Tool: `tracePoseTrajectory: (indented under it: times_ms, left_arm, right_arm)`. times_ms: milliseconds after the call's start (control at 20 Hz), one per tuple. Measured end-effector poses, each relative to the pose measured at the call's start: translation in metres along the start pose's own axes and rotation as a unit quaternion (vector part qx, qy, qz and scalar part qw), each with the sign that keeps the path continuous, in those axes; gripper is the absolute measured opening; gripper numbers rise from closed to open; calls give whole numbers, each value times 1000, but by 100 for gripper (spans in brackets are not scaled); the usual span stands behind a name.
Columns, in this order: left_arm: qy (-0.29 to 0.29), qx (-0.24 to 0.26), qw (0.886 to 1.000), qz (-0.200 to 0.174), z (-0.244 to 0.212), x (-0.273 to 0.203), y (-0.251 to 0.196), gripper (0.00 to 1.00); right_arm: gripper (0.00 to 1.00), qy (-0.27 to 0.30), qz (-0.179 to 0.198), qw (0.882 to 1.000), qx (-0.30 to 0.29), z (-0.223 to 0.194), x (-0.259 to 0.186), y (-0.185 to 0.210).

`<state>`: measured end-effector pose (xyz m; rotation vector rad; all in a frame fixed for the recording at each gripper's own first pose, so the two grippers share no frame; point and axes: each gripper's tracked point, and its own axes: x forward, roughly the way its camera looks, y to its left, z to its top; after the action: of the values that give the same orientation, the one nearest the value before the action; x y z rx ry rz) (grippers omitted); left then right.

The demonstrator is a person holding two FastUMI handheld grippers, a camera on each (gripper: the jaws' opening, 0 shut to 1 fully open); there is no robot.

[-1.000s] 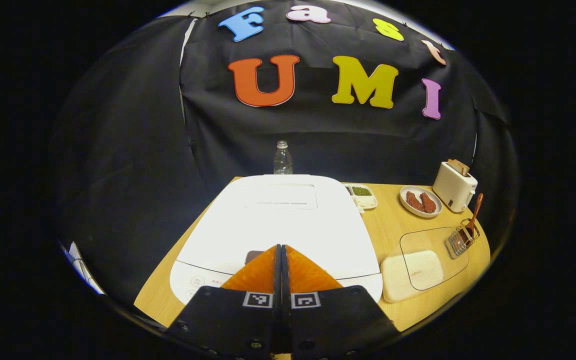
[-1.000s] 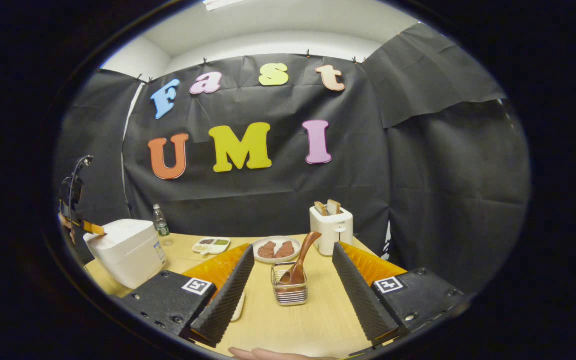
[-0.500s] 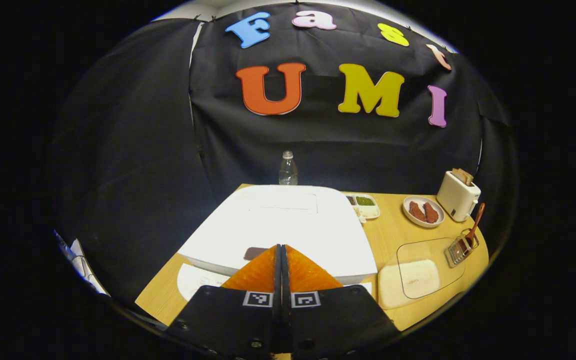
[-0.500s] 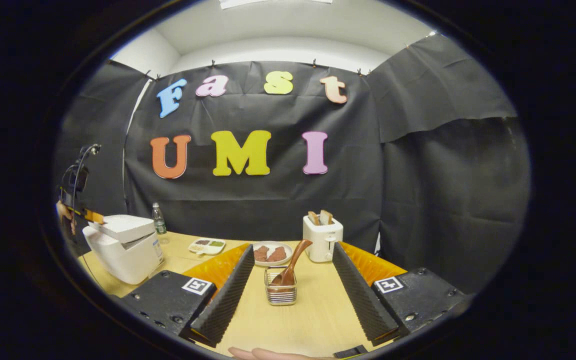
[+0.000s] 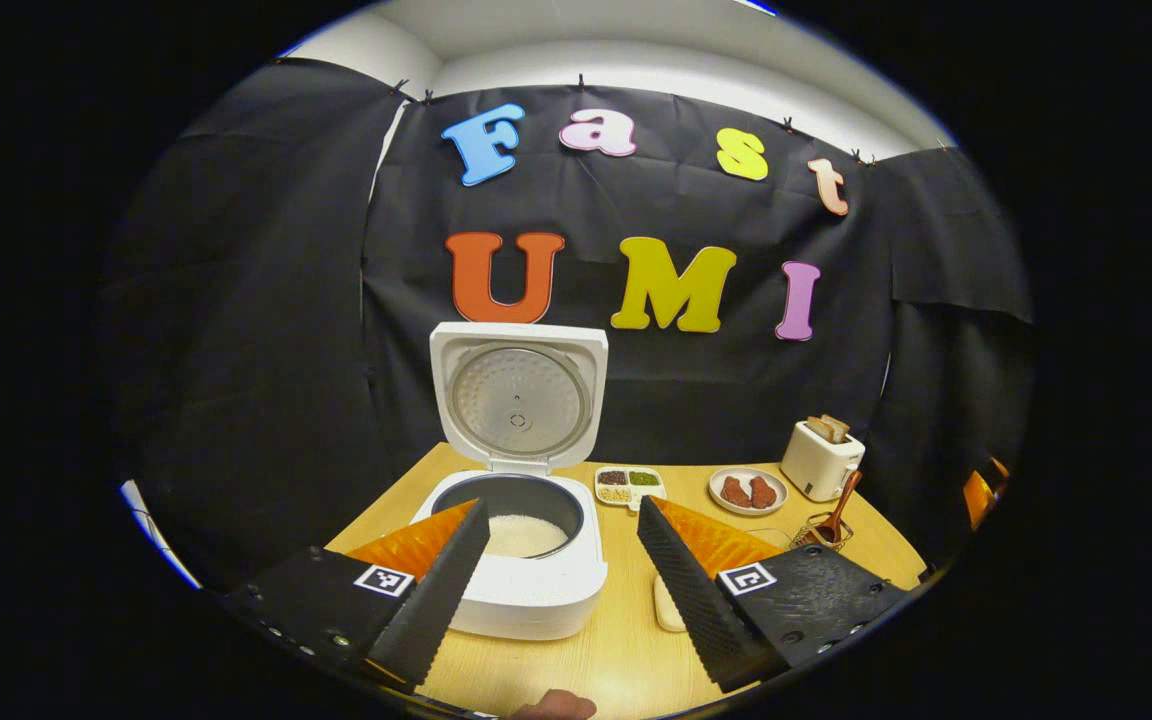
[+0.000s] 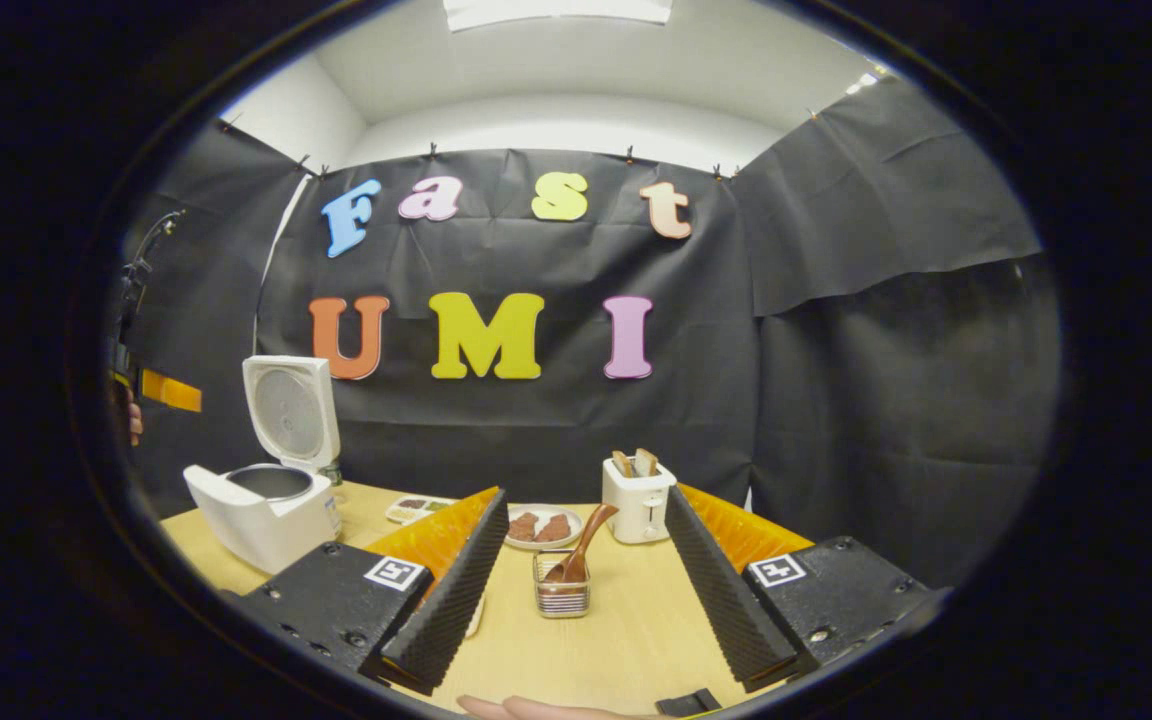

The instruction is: Close the left gripper, press the button to open the rice cooker; take a wooden spoon from the chopstick holder with the right hand, scoop a spoonful of rice and pour it into the rice cooker, then put the wooden spoon back into the chopstick holder.

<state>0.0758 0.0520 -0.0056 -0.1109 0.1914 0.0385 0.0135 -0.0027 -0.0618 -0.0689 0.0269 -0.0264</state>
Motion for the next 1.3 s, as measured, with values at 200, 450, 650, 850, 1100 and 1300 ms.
tracePoseTrajectory:
  times_ms: [200, 450, 650, 850, 1100, 1300]
  left_arm:
    - [-19, 19, 1000, -16, -4, -28, -13, 94]
    - [-47, 36, 998, -27, -15, -57, -24, 94]
    - [-53, 43, 997, -27, -30, -72, -27, 94]
    - [-75, 36, 996, -40, -39, -81, -36, 94]
    - [-90, 15, 994, -63, -54, -79, -47, 94]
    - [-92, 23, 994, -46, -61, -69, -44, 93]
  right_arm:
    - [100, 10, -5, 1000, 2, -3, 11, 2]
    - [100, 31, 0, 999, 18, -20, 33, 7]
    - [100, 47, -4, 999, 22, -36, 53, 4]
    - [100, 58, -2, 998, 30, -56, 77, 1]
    - [100, 80, 4, 996, 39, -87, 118, 0]
    - [96, 109, 17, 993, 49, -121, 156, 3]
